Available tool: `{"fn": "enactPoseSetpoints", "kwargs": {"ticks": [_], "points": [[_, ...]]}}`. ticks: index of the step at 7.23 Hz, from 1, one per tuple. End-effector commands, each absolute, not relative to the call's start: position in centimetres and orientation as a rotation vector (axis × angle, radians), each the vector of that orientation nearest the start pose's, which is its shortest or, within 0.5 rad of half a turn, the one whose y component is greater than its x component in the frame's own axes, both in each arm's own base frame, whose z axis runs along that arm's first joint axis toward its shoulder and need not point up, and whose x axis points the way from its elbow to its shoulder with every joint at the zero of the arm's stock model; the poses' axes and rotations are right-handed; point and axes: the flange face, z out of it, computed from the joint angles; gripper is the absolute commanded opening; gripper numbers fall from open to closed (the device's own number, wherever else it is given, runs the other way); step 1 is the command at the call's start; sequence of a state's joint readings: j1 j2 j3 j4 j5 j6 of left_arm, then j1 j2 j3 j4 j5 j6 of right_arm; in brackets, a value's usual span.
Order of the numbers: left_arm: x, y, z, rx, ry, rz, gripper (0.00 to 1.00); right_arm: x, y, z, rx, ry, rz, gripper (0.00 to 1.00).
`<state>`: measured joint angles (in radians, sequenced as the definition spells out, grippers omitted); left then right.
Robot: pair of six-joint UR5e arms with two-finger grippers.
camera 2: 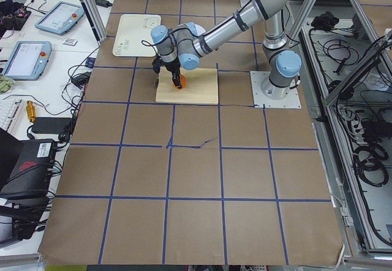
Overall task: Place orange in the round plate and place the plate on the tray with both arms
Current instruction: 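Lower the left gripper onto the orange on the cutting board and grasp it, then carry the orange with the left gripper and lower it onto the white plate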
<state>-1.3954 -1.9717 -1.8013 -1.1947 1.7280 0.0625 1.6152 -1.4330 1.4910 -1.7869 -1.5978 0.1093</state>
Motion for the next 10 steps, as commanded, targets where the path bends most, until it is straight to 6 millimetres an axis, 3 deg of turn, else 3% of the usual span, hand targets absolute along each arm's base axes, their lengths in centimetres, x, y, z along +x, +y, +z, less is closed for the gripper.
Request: {"fn": "enactPoseSetpoints", "kwargs": {"ticks": [1, 2, 3, 5, 7, 8, 9, 10], "points": [[-4.1, -56.8, 22.1, -0.250, 3.028, 0.350, 0.04, 15.5, -55.4, 48.2, 0.110, 3.146, -0.264, 1.00], [-7.5, -56.3, 23.3, -0.302, 3.069, 0.339, 0.05, 15.5, -55.4, 48.2, 0.110, 3.146, -0.264, 1.00], [-12.2, -55.6, 24.6, -0.333, 3.062, 0.293, 0.05, 15.5, -55.4, 48.2, 0.110, 3.146, -0.264, 1.00], [-23.1, -52.9, 25.3, -0.685, 3.086, 0.304, 0.05, 15.4, -55.1, 48.6, 0.103, 3.158, -0.274, 1.00], [-32.3, -50.0, 24.7, -0.874, 3.058, 0.370, 0.05, 15.3, -55.0, 48.7, 0.087, 3.155, -0.271, 1.00], [-33.8, -49.8, 23.6, -0.877, 3.059, 0.366, 0.10, 15.2, -54.8, 48.0, 0.095, 3.151, -0.243, 1.00], [-34.3, -49.5, 22.8, -0.885, 3.050, 0.372, 0.25, 15.3, -54.6, 47.3, 0.102, 3.147, -0.232, 1.00], [-34.4, -49.6, 22.4, -0.884, 3.045, 0.376, 0.99, 15.4, -54.6, 47.2, 0.099, 3.144, -0.229, 1.00]]}}
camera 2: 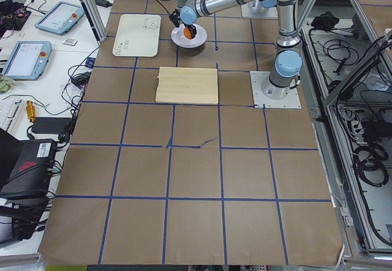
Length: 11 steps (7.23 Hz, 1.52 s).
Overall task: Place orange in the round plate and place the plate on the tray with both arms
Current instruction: 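Carry the orange with the left gripper and lower it onto the white plate, then open the left gripper and lift it away from the plate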
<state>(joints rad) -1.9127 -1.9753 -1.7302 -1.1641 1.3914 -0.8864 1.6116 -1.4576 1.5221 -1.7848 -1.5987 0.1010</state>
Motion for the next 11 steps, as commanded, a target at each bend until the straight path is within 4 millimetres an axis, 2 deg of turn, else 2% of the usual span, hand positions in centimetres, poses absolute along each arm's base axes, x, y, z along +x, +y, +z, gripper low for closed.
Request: {"fn": "enactPoseSetpoints", "kwargs": {"ticks": [1, 2, 3, 4, 5, 6, 7, 8, 9, 10, 11], "points": [[-34.4, -49.9, 23.1, -0.864, 3.062, 0.354, 1.00, 15.4, -54.7, 47.3, 0.109, 3.142, -0.251, 1.00], [-33.9, -50.6, 25.4, -0.876, 3.085, 0.292, 1.00, 15.3, -54.7, 47.4, 0.109, 3.143, -0.258, 1.00], [-31.2, -53.5, 29.0, -0.932, 3.116, 0.205, 1.00, 15.4, -54.7, 47.4, 0.104, 3.140, -0.258, 1.00], [-26.5, -56.3, 33.1, -0.917, 3.127, 0.166, 1.00, 15.6, -55.1, 47.4, 0.110, 3.090, -0.248, 1.00], [-21.4, -57.8, 36.5, -0.704, 3.131, 0.134, 1.00, 14.8, -55.4, 46.4, 0.126, 3.069, -0.207, 1.00], [-17.2, -57.9, 39.7, -0.570, 3.104, 0.151, 1.00, 14.5, -56.3, 41.7, 0.161, 3.016, -0.077, 1.00], [-15.1, -56.2, 42.9, -0.537, 3.099, 0.214, 1.00, 15.4, -56.2, 38.6, 0.190, 2.898, -0.004, 1.00], [-14.9, -54.2, 46.6, -0.510, 3.099, 0.149, 1.00, 15.9, -54.5, 35.3, 0.275, 2.845, 0.099, 1.00], [-15.0, -52.0, 50.1, -0.452, 3.108, 0.038, 1.00, 17.0, -53.3, 32.9, 0.330, 2.798, 0.078, 1.00], [-15.3, -50.6, 52.5, -0.341, 3.133, -0.084, 1.00, 17.7, -51.8, 30.1, 0.328, 2.748, 0.078, 1.00], [-16.0, -50.6, 53.8, -0.298, 3.143, -0.264, 1.00, 18.1, -49.4, 27.0, 0.320, 2.746, 0.085, 1.00]]}}
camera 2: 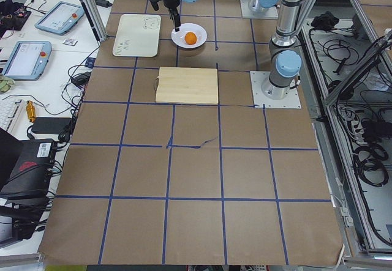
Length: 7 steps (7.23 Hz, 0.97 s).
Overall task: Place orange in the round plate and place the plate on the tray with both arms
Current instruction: 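Lower the right gripper to the plate rim nearest it and grip the rim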
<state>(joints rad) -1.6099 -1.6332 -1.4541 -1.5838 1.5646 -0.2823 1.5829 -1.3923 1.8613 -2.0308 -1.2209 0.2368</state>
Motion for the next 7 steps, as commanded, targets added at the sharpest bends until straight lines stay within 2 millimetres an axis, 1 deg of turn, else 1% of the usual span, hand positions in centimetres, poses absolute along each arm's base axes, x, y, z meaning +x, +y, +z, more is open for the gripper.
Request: {"fn": "enactPoseSetpoints", "kwargs": {"ticks": [1, 2, 3, 4, 5, 6, 7], "points": [[-16.0, -50.1, 52.7, -0.269, 3.126, -0.269, 1.00, 19.0, -47.4, 24.2, 0.280, 2.738, 0.001, 1.00], [-15.9, -49.3, 52.3, -0.225, 3.112, -0.268, 1.00, 19.1, -45.6, 21.9, 0.267, 2.724, -0.051, 1.00], [-15.9, -49.1, 52.5, -0.222, 3.113, -0.277, 1.00, 19.8, -44.3, 21.1, 0.262, 2.642, -0.018, 1.00], [-15.9, -48.8, 52.5, -0.222, 3.112, -0.275, 1.00, 20.3, -44.2, 20.8, 0.292, 2.603, -0.004, 1.00], [-15.9, -48.9, 52.3, -0.224, 3.113, -0.270, 1.00, 20.3, -44.6, 20.1, 0.356, 2.588, -0.015, 1.00], [-15.9, -48.9, 52.4, -0.229, 3.113, -0.273, 1.00, 20.3, -44.4, 18.3, 0.365, 2.591, -0.009, 1.00], [-15.9, -48.8, 52.4, -0.227, 3.113, -0.273, 1.00, 20.3, -43.9, 17.3, 0.362, 2.589, -0.024, 1.00]]}}
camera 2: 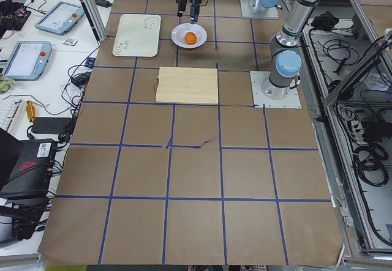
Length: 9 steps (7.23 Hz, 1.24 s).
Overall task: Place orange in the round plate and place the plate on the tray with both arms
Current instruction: 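Lower the right gripper to the plate rim nearest it and grip the rim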
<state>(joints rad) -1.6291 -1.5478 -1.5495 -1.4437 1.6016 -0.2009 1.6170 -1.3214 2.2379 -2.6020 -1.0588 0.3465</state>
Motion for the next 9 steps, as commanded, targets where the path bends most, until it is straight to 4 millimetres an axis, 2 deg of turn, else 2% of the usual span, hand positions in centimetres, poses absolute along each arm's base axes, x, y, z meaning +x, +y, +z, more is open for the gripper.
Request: {"fn": "enactPoseSetpoints", "kwargs": {"ticks": [1, 2, 3, 5, 6, 7, 8, 9], "points": [[-15.9, -48.8, 52.4, -0.229, 3.112, -0.273, 1.00, 20.3, -43.5, 17.1, 0.363, 2.584, -0.040, 0.98], [-15.9, -48.8, 52.4, -0.234, 3.112, -0.273, 1.00, 20.8, -43.3, 17.1, 0.411, 2.576, -0.019, 0.93], [-15.9, -48.8, 52.5, -0.234, 3.112, -0.275, 1.00, 22.2, -42.8, 17.2, 0.393, 2.577, -0.020, 0.92], [-15.9, -48.6, 52.5, -0.236, 3.112, -0.278, 1.00, 22.4, -42.9, 16.0, 0.391, 2.584, -0.001, 0.91], [-15.7, -48.5, 52.7, -0.241, 3.109, -0.283, 1.00, 22.5, -43.2, 15.8, 0.386, 2.582, -0.019, 0.75], [-15.6, -48.5, 52.7, -0.241, 3.111, -0.282, 1.00, 22.5, -43.3, 16.1, 0.385, 2.574, -0.041, 0.29], [-15.6, -48.5, 52.7, -0.241, 3.111, -0.282, 1.00, 22.5, -43.5, 16.2, 0.382, 2.574, -0.065, 0.18], [-15.7, -48.5, 52.7, -0.241, 3.111, -0.283, 1.00, 22.4, -44.1, 17.0, 0.401, 2.577, -0.089, 0.13]]}}
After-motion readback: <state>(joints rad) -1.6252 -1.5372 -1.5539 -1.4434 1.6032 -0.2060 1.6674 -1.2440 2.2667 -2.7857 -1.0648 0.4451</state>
